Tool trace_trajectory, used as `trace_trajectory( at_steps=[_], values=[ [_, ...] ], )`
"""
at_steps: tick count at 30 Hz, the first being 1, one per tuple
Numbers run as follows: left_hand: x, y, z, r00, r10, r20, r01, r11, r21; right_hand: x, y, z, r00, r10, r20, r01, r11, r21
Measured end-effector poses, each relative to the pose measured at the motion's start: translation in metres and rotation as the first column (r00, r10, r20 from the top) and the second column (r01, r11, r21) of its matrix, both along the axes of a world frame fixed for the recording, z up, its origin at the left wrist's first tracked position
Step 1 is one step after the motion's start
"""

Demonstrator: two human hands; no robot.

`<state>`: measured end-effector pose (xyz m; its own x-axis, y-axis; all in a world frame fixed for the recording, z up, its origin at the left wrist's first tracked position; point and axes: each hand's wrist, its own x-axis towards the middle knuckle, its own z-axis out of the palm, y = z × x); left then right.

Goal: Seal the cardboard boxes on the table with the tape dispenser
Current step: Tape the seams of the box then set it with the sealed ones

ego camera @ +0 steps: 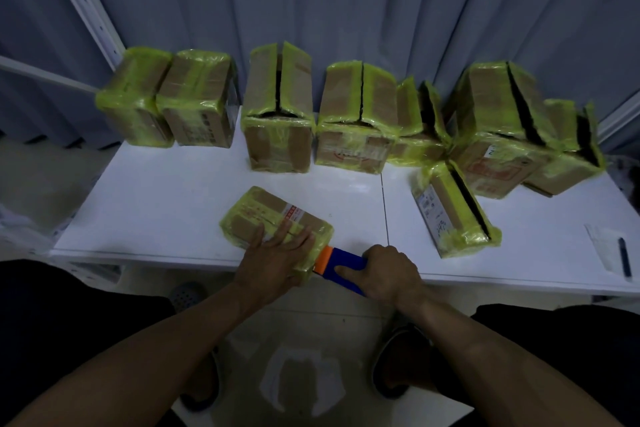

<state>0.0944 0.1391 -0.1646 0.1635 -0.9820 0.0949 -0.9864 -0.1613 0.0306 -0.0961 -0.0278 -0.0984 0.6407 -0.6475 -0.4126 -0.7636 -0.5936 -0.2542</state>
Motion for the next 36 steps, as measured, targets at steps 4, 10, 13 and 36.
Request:
trace_trajectory(
  at_steps=[4,10,13,36],
  values=[
    [0.001,-0.002,0.008,0.995,0.063,-0.073,-0.057,0.995,0.085,-0.003,0.004,0.006,0.999,-0.036,0.006,0.036,0.999,-0.016],
    [-0.002,0.004,0.01,0.98,0.163,-0.11,-0.172,0.982,-0.079,-0.028,-0.011,0.02,0.973,-0.189,0.131,0.167,0.972,0.166],
    [-0.004,0.004,0.014,0.925,0.291,-0.244,-0.309,0.95,-0.039,-0.035,-0.01,0.028,0.961,-0.192,0.199,0.157,0.972,0.177],
    [-0.012,-0.003,0.097,0.154,0.26,-0.953,-0.609,0.785,0.116,-0.039,0.004,0.058,0.872,-0.075,0.483,-0.069,0.959,0.274]
  ],
)
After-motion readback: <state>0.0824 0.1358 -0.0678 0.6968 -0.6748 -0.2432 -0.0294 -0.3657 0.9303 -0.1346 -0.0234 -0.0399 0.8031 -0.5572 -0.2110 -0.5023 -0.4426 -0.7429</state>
